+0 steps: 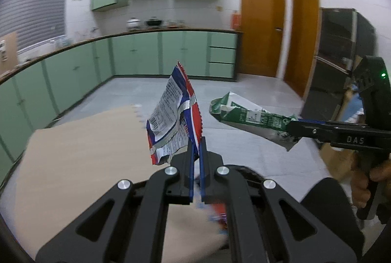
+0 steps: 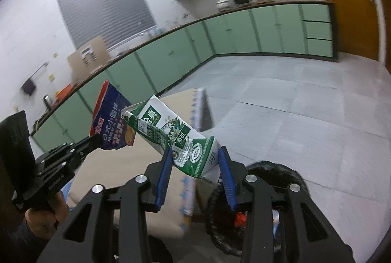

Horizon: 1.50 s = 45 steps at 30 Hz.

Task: Collect trash
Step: 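Carry both items over the black bin and open both tools to drop them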

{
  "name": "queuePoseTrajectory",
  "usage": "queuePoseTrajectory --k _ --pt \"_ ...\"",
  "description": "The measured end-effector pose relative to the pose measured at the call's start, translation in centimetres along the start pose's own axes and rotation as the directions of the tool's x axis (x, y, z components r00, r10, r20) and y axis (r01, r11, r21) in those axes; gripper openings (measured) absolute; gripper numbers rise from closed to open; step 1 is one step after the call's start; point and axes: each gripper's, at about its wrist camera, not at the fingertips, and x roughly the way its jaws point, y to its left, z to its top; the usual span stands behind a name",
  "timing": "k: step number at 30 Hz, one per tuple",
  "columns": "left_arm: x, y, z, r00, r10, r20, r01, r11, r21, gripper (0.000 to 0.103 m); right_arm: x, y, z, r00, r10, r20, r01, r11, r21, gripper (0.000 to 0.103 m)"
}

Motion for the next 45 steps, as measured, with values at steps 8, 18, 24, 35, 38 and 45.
queuePoseTrajectory --k 8,18,24,35,38,45 --pt "6.2 -6.8 -2.2 0.981 -0.169 -0.092 0.174 0.984 0.047 0.002 -2.3 -6.3 -2.8 0.994 -0.106 -0.01 0.107 0.987 0.124 0.038" --pt "12.4 -8.7 -4.7 0.961 -0.195 -0.197 0.204 0.979 0.027 0.002 -0.7 -10.6 -4.1 0.989 -0.138 -0.056 0.146 0.971 0.192 0.038" --pt "15.6 -8.1 -6.6 0.944 -0.194 -0.266 0.199 0.98 -0.005 0.002 2.9 -12.3 -5.4 0.982 -0.144 -0.125 0.17 0.959 0.226 0.038" --pt "19.5 -7.8 -8.4 0.92 -0.193 -0.34 0.199 0.98 -0.017 0.003 7.3 -13.6 -6.9 0.961 -0.157 -0.227 0.21 0.949 0.234 0.038" --pt "20.2 -7.9 -9.0 0.91 -0.197 -0.366 0.203 0.979 -0.02 0.007 8.2 -14.0 -7.1 0.955 -0.162 -0.25 0.222 0.946 0.235 0.038" --pt "21.0 -7.3 -10.0 0.897 -0.179 -0.404 0.182 0.983 -0.032 0.04 9.8 -14.9 -8.6 0.938 -0.163 -0.306 0.242 0.94 0.242 0.046"
